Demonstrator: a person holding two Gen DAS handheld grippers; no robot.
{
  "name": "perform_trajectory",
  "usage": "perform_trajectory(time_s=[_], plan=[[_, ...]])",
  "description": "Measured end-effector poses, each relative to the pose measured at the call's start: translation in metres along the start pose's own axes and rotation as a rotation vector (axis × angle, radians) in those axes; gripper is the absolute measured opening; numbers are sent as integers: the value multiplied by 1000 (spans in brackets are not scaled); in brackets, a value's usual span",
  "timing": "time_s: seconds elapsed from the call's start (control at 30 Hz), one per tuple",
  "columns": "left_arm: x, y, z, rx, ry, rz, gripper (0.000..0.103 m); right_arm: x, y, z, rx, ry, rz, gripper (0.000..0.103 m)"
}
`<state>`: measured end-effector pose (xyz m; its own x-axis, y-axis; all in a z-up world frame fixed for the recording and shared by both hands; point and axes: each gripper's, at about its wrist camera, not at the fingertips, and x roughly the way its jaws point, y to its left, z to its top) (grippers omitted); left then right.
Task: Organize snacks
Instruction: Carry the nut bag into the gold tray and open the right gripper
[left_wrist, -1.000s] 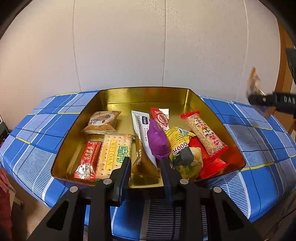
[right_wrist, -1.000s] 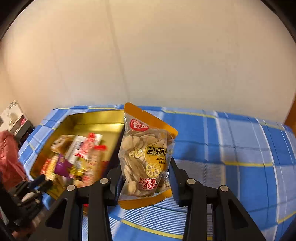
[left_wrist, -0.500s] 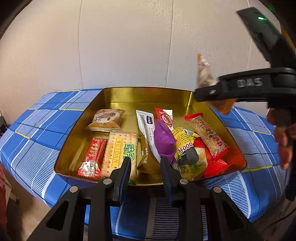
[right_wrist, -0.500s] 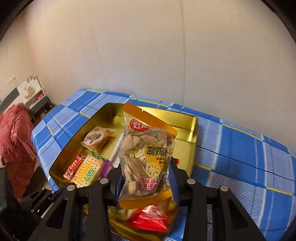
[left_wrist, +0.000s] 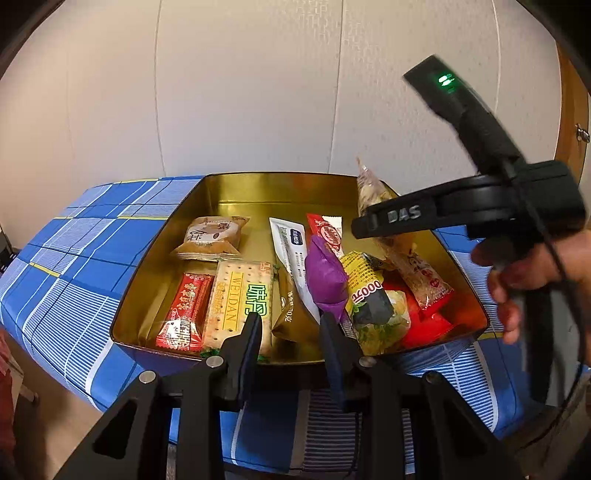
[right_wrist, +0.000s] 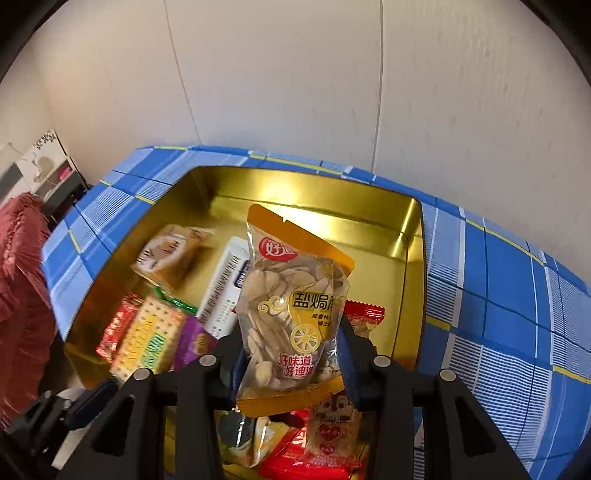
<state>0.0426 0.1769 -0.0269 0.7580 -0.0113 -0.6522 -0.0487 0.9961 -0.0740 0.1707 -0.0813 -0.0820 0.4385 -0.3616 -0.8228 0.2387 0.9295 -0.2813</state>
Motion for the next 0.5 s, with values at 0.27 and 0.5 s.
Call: perform_trajectory(time_s=[0.27,0.5], plan=[[-3,-1,-1,-4,1,12,33,6,5,1,-36,-2,-19,48],[-2,6,0,-31,5,23,33,1,12,-6,-83,1,-25,53]])
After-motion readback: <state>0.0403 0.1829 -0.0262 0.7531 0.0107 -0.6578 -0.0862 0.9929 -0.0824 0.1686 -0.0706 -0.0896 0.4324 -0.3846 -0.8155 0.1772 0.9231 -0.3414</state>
